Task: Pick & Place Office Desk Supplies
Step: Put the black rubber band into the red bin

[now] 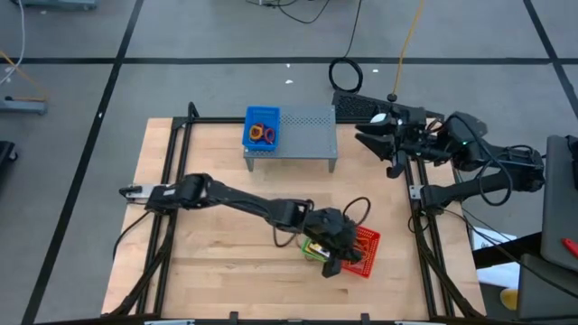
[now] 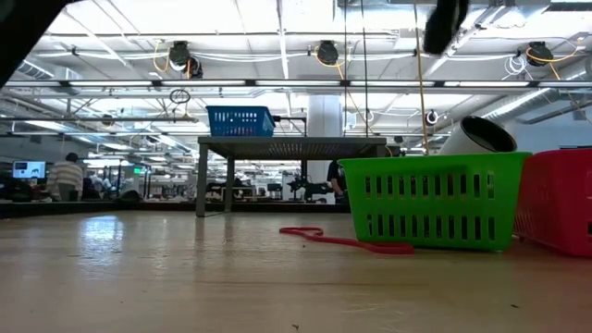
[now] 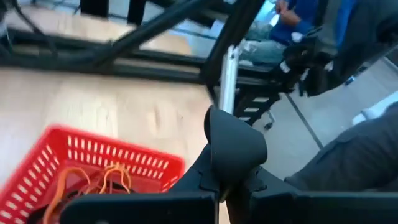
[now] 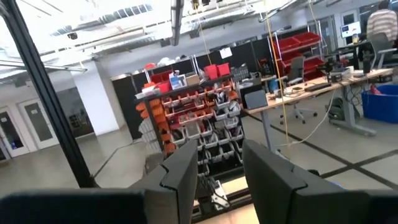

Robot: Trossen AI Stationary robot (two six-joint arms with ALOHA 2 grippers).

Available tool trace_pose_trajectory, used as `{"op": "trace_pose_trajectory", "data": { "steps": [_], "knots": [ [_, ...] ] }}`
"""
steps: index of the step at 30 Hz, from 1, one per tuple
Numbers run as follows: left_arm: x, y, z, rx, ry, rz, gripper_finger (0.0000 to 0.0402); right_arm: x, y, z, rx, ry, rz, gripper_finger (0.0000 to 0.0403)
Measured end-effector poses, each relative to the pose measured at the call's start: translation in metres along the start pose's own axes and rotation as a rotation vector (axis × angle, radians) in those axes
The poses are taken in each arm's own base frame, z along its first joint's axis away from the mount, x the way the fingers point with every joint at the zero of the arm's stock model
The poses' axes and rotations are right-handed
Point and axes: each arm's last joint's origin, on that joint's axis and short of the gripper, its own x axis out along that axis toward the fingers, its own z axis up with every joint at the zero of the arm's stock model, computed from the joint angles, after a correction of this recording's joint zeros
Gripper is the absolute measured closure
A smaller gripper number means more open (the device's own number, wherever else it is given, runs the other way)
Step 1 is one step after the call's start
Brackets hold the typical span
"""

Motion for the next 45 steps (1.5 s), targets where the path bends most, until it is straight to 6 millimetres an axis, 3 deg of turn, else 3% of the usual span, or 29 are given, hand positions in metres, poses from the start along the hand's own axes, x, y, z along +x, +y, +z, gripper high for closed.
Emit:
{"op": "trace_pose_trajectory", "data": {
  "steps": [4,12,24,39,45],
  "knots": [
    [0.019,0.013,-0.021,-0.048,0.044,0.026,0.0399,-0.005,0.000,0.004,-0.006,-0.013,0.004,0.0282],
    [0.029,0.021,-0.026,-0.071,-0.011,0.054,0.0399,-0.012,0.000,0.007,-0.018,-0.017,0.008,0.0282],
    [0.044,0.058,-0.048,-0.100,0.012,0.157,0.0399,-0.013,0.000,0.006,-0.026,-0.014,0.008,0.0282],
    [0.050,0.059,-0.057,-0.057,0.024,0.216,0.0398,-0.013,0.000,0.006,-0.025,-0.016,0.006,0.0282],
    [0.052,0.055,-0.058,-0.051,0.028,0.210,0.0338,-0.013,0.000,0.007,-0.022,-0.016,0.008,0.0282]
  ]
}}
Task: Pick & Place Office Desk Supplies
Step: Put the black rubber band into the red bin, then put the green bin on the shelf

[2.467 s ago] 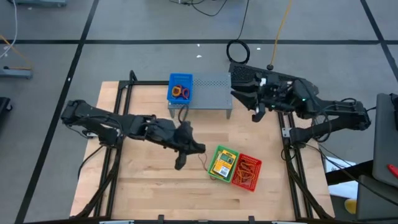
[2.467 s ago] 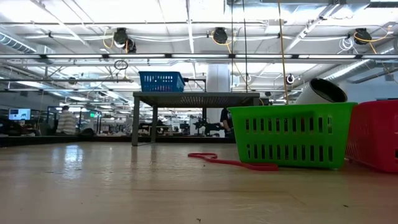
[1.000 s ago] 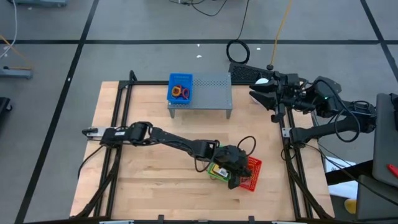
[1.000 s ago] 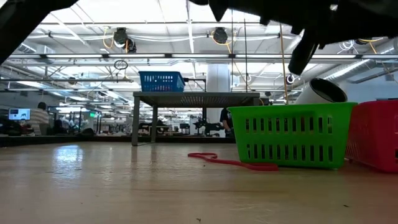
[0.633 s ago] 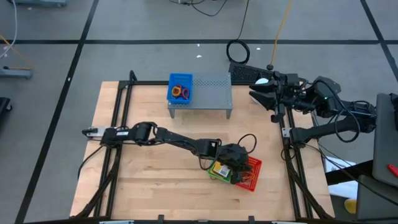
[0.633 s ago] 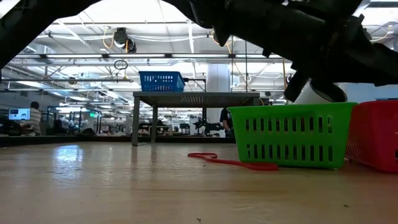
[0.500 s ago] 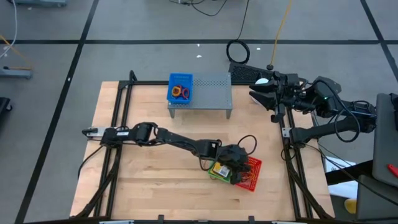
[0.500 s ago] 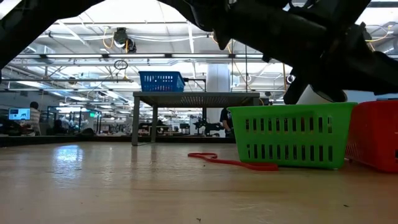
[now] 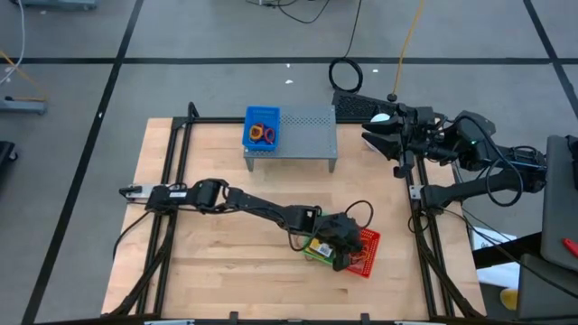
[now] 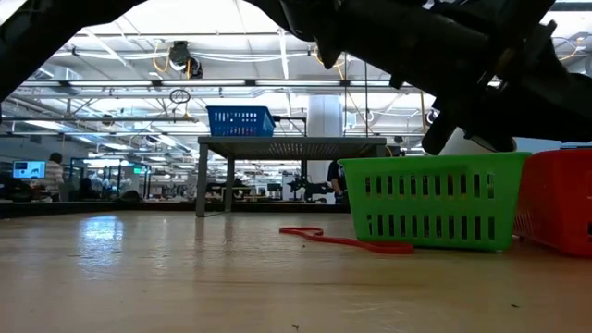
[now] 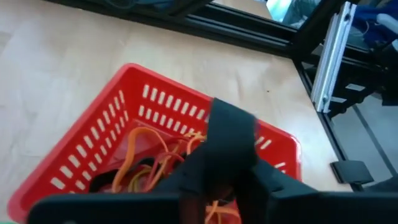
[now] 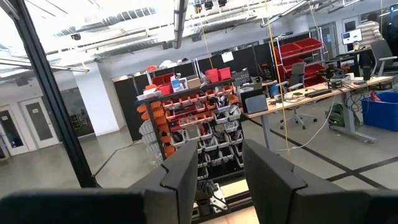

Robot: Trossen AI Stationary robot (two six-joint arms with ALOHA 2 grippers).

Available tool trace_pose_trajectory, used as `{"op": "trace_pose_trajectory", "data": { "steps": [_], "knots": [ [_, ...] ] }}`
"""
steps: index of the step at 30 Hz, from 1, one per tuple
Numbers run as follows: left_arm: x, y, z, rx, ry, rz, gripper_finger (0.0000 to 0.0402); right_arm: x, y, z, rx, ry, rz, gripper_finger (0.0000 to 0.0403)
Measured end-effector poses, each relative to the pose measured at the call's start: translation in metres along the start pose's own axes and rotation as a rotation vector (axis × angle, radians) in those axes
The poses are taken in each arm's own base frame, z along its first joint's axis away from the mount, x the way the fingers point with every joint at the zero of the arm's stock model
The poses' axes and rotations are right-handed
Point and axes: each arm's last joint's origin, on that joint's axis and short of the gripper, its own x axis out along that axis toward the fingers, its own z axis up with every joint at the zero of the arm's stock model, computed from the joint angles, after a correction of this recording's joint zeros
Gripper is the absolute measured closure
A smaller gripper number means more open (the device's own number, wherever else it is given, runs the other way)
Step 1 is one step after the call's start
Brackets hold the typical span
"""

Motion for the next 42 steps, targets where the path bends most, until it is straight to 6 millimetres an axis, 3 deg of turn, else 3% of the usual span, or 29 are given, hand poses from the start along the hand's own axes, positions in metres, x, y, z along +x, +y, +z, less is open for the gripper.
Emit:
{"op": "trace_pose_trajectory", "data": {
  "steps": [8,15,23,31,37,42],
  "knots": [
    [0.000,0.002,-0.007,-0.023,0.068,0.039,0.0245,0.000,0.000,0.000,0.004,-0.005,0.002,0.0282],
    [0.000,0.002,-0.006,-0.049,0.057,0.037,0.0201,0.000,0.000,0.001,0.006,-0.006,0.002,0.0282],
    [-0.001,0.001,0.004,-0.127,-0.013,-0.052,0.0190,0.000,0.000,0.001,0.028,-0.005,0.006,0.0282],
    [-0.013,-0.012,0.034,-0.076,-0.027,-0.095,0.0190,0.000,0.000,0.001,0.028,-0.005,0.006,0.0282],
    [-0.034,-0.019,0.061,-0.067,0.036,0.023,0.0190,0.000,0.000,0.001,0.028,-0.005,0.006,0.0282],
    [-0.062,-0.021,0.077,-0.174,0.096,0.092,0.0190,-0.003,0.000,0.002,0.011,-0.012,0.009,0.0282]
  ]
}}
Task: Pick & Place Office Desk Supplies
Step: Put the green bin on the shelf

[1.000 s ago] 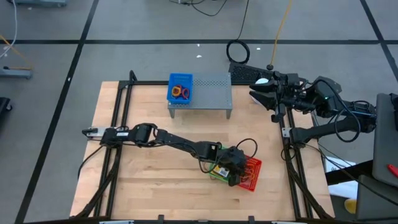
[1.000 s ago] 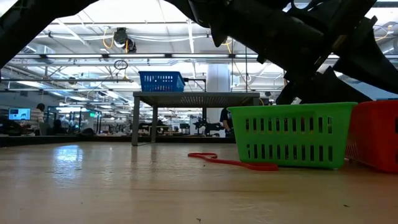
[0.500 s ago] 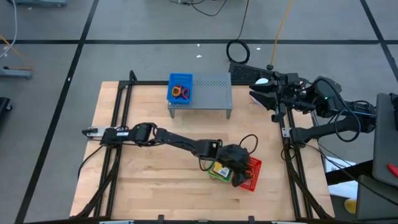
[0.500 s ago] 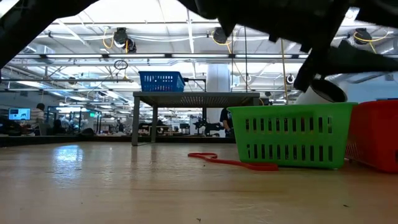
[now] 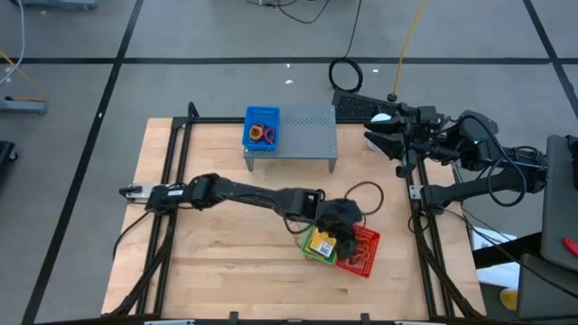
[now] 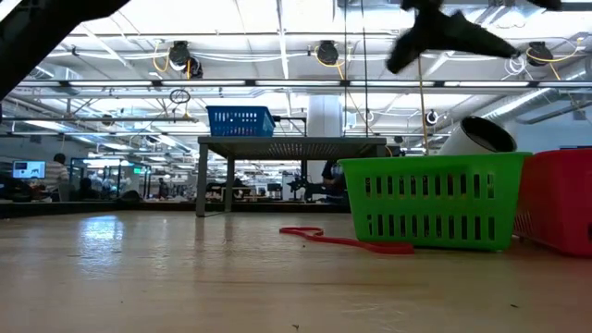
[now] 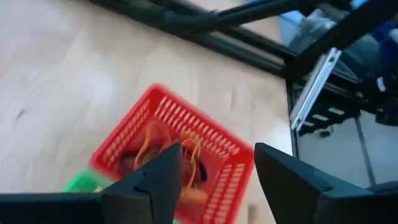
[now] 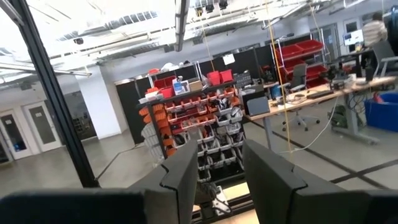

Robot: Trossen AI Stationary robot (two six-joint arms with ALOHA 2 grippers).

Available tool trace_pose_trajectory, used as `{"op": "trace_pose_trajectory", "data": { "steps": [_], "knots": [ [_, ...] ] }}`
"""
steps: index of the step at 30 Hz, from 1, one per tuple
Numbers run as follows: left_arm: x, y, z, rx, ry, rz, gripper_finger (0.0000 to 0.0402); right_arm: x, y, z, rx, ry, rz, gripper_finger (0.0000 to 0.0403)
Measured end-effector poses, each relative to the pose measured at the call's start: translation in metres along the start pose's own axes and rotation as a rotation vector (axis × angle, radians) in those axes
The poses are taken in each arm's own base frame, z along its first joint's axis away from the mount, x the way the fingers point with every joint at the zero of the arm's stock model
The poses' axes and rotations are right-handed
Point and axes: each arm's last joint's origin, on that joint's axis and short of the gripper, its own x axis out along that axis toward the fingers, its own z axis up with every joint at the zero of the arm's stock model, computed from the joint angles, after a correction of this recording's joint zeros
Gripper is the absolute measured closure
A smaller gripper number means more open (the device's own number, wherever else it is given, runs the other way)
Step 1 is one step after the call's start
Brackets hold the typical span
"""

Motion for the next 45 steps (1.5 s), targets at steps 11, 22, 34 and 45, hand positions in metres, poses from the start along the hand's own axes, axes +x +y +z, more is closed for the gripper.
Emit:
{"op": "trace_pose_trajectory", "data": {
  "steps": [11,22,34,45],
  "knots": [
    [-0.077,-0.003,0.012,-0.317,0.134,0.138,0.0190,-0.043,0.001,0.024,-0.070,-0.119,0.019,0.0282],
    [-0.090,0.004,-0.008,-0.583,0.317,0.316,0.0190,-0.068,-0.004,0.018,-0.048,0.006,0.001,0.0282],
    [-0.083,0.013,-0.025,-0.703,0.411,0.409,0.0190,-0.068,-0.004,0.008,-0.052,0.123,0.056,0.0282],
    [-0.037,0.017,-0.060,-0.806,0.436,0.307,0.0190,-0.068,-0.004,0.008,-0.073,0.125,0.070,0.0282]
  ]
}}
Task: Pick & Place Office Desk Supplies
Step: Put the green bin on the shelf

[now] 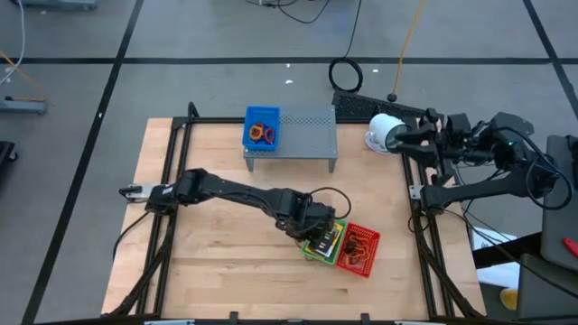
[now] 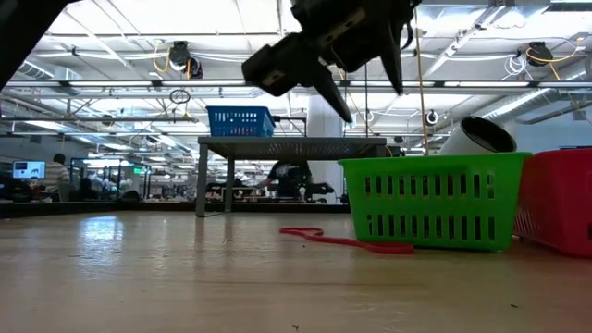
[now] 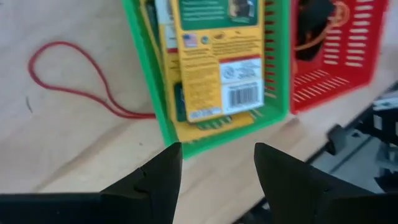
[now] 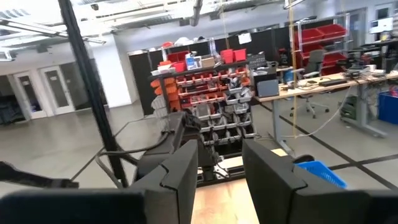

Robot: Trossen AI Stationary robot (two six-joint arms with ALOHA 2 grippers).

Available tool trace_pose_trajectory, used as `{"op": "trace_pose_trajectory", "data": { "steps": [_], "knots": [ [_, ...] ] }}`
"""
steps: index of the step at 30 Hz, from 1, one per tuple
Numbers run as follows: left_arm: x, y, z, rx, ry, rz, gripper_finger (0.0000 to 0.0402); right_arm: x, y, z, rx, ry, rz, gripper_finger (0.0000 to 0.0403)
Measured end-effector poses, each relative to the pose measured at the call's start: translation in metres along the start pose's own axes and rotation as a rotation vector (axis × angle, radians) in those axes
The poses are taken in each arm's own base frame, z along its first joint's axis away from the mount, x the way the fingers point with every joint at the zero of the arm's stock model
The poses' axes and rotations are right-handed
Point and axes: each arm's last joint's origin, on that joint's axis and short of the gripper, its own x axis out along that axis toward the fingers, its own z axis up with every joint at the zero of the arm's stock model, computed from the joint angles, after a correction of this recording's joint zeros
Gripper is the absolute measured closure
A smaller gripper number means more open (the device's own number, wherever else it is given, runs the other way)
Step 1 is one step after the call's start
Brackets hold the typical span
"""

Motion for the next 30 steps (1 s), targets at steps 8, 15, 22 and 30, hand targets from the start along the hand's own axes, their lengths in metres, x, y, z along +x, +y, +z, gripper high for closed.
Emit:
{"op": "trace_pose_trajectory", "data": {
  "steps": [8,15,22,30],
  "knots": [
    [0.001,0.003,0.004,-0.005,-0.094,0.046,0.0190,0.000,0.000,0.000,0.005,0.003,0.012,0.0282],
    [0.012,0.006,0.008,-0.012,-0.103,0.074,0.0190,0.000,0.000,0.000,0.007,0.003,0.012,0.0282],
    [0.020,0.008,0.010,-0.029,-0.106,0.094,0.0190,0.000,0.000,0.000,0.008,0.002,0.012,0.0282],
    [0.024,0.011,0.010,-0.039,-0.100,0.119,0.0190,0.000,0.000,0.000,0.008,0.003,0.012,0.0282]
  ]
}}
